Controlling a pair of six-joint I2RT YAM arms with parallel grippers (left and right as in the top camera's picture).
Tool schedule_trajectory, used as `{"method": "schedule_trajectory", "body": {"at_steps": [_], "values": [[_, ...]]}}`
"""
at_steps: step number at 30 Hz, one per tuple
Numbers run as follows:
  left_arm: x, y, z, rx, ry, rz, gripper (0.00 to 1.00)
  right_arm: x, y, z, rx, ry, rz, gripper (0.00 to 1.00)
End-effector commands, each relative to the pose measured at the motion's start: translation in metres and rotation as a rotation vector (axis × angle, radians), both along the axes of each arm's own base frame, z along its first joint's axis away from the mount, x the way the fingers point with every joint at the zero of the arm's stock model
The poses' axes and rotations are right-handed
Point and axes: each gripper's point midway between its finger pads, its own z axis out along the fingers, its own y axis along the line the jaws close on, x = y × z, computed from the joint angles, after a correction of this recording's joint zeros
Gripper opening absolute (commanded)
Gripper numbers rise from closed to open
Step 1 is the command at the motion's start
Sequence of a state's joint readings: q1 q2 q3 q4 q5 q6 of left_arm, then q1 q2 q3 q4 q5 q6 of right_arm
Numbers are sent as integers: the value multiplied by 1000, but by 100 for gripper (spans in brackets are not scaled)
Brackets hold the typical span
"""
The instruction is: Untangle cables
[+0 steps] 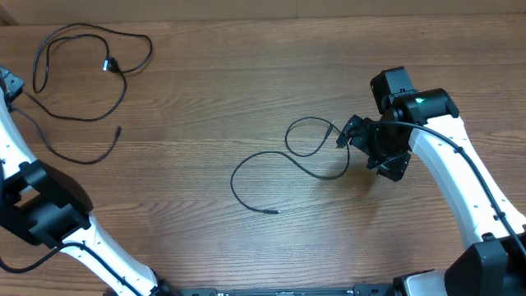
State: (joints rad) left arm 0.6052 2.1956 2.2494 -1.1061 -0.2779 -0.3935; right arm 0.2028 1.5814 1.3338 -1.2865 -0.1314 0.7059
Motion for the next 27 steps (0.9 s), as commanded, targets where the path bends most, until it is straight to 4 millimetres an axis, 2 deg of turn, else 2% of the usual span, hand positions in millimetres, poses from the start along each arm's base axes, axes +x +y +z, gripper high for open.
{"method": "schedule_trajectory", "body": {"at_steps": [1,6,10,12,15,18,20,27], "values": [[12,-15,-2,-89,-68,-54,40,0,1,1,5,-4,0,100],[53,-72,-4,-290,-202,-337,40,0,1,1,5,-4,0,100],[67,-102,-16,-313,-183,-446,41,0,1,1,5,-4,0,100],[70,-111,-29,-295,-141,-455,36,0,1,1,5,-4,0,100],[73,-121,-52,-266,-85,-461,34,0,1,1,5,-4,0,100],[77,-128,-73,-234,-51,-468,12,0,1,1,5,-4,0,100],[83,-136,-87,-227,-53,-485,4,0,1,1,5,-4,0,100],[101,-158,-121,-174,-80,-582,4,0,1,1,5,-4,0,100]]}}
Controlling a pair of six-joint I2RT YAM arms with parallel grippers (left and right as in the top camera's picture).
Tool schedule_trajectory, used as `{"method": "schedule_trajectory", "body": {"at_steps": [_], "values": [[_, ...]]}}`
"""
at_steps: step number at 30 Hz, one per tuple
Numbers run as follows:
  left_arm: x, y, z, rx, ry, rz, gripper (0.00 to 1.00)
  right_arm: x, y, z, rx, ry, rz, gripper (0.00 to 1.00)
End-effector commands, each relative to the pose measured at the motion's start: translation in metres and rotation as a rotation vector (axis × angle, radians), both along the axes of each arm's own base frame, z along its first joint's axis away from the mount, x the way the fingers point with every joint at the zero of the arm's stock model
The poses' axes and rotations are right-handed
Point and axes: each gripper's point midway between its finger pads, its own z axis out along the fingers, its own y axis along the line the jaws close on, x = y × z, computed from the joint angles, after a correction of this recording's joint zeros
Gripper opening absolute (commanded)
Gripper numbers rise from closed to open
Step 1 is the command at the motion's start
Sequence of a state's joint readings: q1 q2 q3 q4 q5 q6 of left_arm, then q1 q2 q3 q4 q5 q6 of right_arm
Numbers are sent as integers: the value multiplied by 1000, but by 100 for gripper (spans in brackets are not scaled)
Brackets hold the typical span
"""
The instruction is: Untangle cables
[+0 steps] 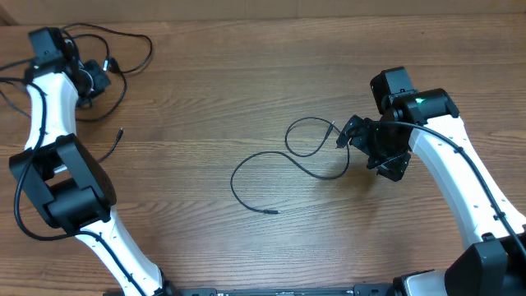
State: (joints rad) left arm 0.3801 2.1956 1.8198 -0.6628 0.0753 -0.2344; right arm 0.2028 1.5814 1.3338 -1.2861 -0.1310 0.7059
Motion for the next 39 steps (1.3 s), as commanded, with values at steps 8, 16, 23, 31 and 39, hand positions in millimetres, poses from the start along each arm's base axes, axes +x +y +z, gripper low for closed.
{"method": "schedule_trajectory", "body": {"at_steps": [8,16,23,31,39], "values": [[12,-25,-40,59,-60,-96,16,0,1,1,5,-4,0,100],[11,-32,-54,78,-59,-149,75,0,1,1,5,-4,0,100],[12,-34,-54,130,-51,-234,68,0,1,1,5,-4,0,100],[-2,-40,-75,193,4,-371,77,0,1,1,5,-4,0,100],[-4,-40,-79,209,8,-397,54,0,1,1,5,-4,0,100]]}}
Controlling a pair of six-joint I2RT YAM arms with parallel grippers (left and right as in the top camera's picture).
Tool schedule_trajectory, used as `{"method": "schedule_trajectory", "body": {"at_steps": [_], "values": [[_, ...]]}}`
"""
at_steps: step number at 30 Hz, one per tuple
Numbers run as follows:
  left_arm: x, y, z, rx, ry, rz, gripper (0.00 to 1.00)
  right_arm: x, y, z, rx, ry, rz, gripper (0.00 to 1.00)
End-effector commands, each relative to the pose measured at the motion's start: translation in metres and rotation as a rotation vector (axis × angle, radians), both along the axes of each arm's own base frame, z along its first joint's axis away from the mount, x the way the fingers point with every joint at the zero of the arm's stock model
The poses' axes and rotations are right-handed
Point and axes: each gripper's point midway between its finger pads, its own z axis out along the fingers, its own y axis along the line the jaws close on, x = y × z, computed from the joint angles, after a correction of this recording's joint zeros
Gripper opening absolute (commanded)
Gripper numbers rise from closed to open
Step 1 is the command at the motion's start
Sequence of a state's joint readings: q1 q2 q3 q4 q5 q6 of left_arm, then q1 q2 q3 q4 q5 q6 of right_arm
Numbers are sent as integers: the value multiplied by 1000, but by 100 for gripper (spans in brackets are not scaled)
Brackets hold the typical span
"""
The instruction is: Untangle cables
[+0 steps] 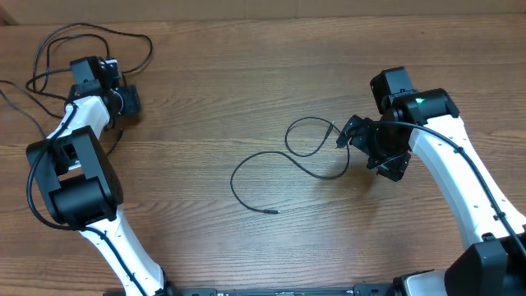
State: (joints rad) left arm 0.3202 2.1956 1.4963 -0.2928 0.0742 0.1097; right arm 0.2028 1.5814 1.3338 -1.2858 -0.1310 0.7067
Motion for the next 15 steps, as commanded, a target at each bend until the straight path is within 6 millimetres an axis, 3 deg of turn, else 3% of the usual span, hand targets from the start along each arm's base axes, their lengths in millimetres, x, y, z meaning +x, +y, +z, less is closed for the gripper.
{"method": "schedule_trajectory", "body": {"at_steps": [1,7,15], "values": [[-1,-5,-7,17,15,-47,48,0,1,1,5,-4,0,100],[-7,-6,-11,9,41,-46,7,0,1,1,5,-3,0,100],[-27,-10,-21,-10,133,-44,4,0,1,1,5,-3,1,100]]}}
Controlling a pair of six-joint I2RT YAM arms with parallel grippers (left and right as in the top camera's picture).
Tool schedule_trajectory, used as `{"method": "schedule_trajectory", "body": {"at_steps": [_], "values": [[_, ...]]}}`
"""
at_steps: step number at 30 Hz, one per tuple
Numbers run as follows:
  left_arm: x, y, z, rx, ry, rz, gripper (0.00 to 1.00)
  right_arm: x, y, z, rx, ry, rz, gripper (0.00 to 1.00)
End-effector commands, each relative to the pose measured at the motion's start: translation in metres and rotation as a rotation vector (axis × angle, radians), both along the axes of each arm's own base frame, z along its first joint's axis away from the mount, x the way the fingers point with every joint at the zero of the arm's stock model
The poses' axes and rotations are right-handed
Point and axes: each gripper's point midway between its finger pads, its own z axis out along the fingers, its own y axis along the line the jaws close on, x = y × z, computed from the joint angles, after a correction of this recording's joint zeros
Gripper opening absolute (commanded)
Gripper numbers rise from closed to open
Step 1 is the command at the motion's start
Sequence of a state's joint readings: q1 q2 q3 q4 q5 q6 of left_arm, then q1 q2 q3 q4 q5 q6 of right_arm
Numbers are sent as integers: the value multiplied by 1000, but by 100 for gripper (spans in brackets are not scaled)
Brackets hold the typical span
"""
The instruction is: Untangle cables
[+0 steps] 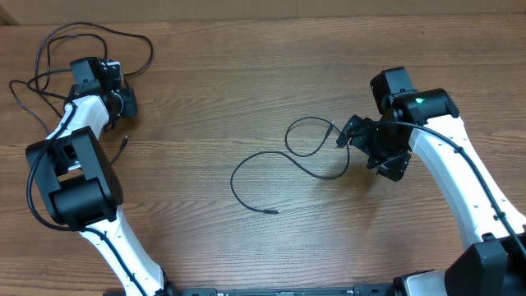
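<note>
Two black cables lie apart on the wooden table. The left cable [146, 48] is looped at the far left corner, and its loose plug end [123, 141] lies nearer the front. My left gripper [126, 102] sits on that cable just below its loops and looks shut on it. The right cable [246, 162] curls through the middle of the table in two loops, its free tip at the front. Its other end runs into my right gripper [346, 136], which looks shut on it.
The bare wooden table [246, 74] stretches between the two cables. The left arm's base link [70, 181] stands at the front left, and the right arm [460, 181] runs along the right side.
My left gripper has shifted slightly left and back. The left cable's outer strand has drawn in from the table's left edge, and its plug end now lies a bit nearer the front. The right side is unchanged.
At first the left arm was at the table's left edge, away from the left cable's loops. Then its gripper was at the plug among those loops. Later it stood to the right of them with the cable shifted, and now it sits slightly back. The right gripper stayed still throughout.
</note>
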State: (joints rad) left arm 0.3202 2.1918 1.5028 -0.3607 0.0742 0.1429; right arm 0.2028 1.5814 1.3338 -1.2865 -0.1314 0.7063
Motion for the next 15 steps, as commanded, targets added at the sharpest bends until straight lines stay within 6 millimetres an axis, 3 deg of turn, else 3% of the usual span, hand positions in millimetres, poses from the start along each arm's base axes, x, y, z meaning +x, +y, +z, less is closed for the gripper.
{"method": "schedule_trajectory", "body": {"at_steps": [1,7,15], "values": [[-18,-7,-17,-13,85,-12,4,0,1,1,5,-4,0,100],[-39,23,-6,91,160,131,4,0,1,1,5,-4,0,100],[-38,28,50,119,103,157,4,0,1,1,5,-4,0,100]]}}
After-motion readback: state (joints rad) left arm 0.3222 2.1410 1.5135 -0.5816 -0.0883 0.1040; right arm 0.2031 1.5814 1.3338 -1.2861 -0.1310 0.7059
